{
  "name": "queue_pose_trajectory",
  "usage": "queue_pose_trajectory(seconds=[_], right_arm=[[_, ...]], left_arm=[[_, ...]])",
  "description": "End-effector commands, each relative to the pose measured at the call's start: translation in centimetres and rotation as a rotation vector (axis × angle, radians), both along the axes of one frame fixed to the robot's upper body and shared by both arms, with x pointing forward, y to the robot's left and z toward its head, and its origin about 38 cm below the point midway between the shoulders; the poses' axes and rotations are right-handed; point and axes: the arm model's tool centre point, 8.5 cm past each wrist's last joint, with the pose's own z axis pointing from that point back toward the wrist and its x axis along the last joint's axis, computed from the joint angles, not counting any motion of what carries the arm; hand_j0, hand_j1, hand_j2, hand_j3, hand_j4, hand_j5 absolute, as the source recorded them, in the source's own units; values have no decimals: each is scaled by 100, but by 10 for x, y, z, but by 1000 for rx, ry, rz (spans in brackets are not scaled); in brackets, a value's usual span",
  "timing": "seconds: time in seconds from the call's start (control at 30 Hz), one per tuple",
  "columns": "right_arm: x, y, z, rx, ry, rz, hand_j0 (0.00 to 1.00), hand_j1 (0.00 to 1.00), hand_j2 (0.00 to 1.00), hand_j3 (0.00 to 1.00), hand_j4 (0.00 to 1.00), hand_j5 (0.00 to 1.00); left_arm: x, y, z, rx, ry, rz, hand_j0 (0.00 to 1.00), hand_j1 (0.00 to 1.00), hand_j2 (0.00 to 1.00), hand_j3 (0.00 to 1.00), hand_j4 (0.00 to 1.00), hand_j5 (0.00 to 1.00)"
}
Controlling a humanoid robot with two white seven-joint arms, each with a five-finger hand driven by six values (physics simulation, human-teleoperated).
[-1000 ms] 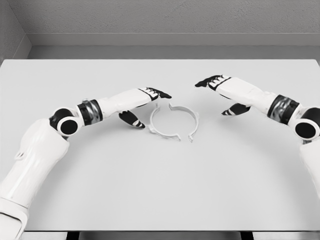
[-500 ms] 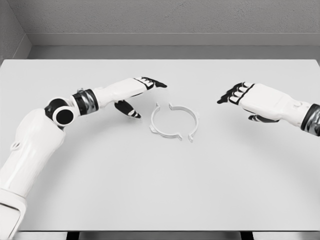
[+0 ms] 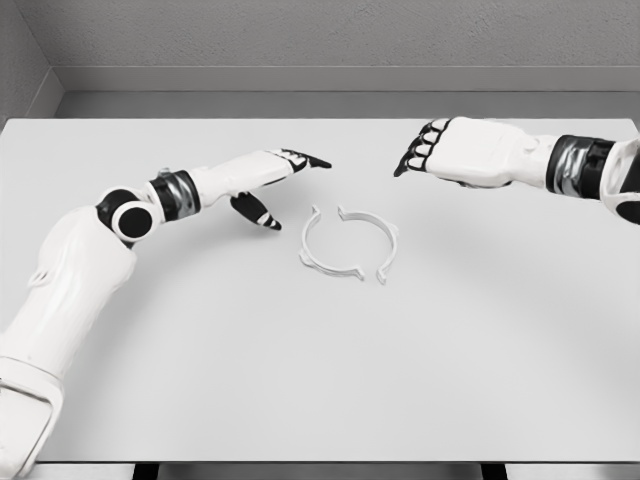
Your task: Assemble PVC drainage pipe clamps
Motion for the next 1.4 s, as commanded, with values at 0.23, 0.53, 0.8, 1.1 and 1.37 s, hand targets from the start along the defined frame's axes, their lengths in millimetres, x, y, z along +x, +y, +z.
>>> queue_pose_trajectory(seconds=[0.23, 0.53, 0.8, 1.1, 1.37], right_arm=[[-9, -17, -66, -76, 249, -2, 89, 89, 89, 89, 89, 89], [-17, -7, -79, -65, 302, 31, 88, 88, 88, 88, 88, 88], [-22, -7, -77, -62, 308, 44, 89, 89, 89, 89, 89, 89], [-38, -4, -75, -38, 331, 84, 88, 88, 88, 88, 88, 88], [-30, -15, -84, -42, 355, 36, 88, 88, 88, 88, 88, 88]], left_arm=[[0, -13, -3, -24, 14, -10, 100, 100, 100, 100, 100, 100], [-1, -16, -7, -28, 28, -10, 100, 100, 100, 100, 100, 100], [-3, -25, -9, -32, 32, -24, 100, 100, 100, 100, 100, 100], [-4, -29, -9, -31, 32, -34, 100, 100, 100, 100, 100, 100], [-5, -37, -10, -31, 32, -43, 100, 100, 100, 100, 100, 100]])
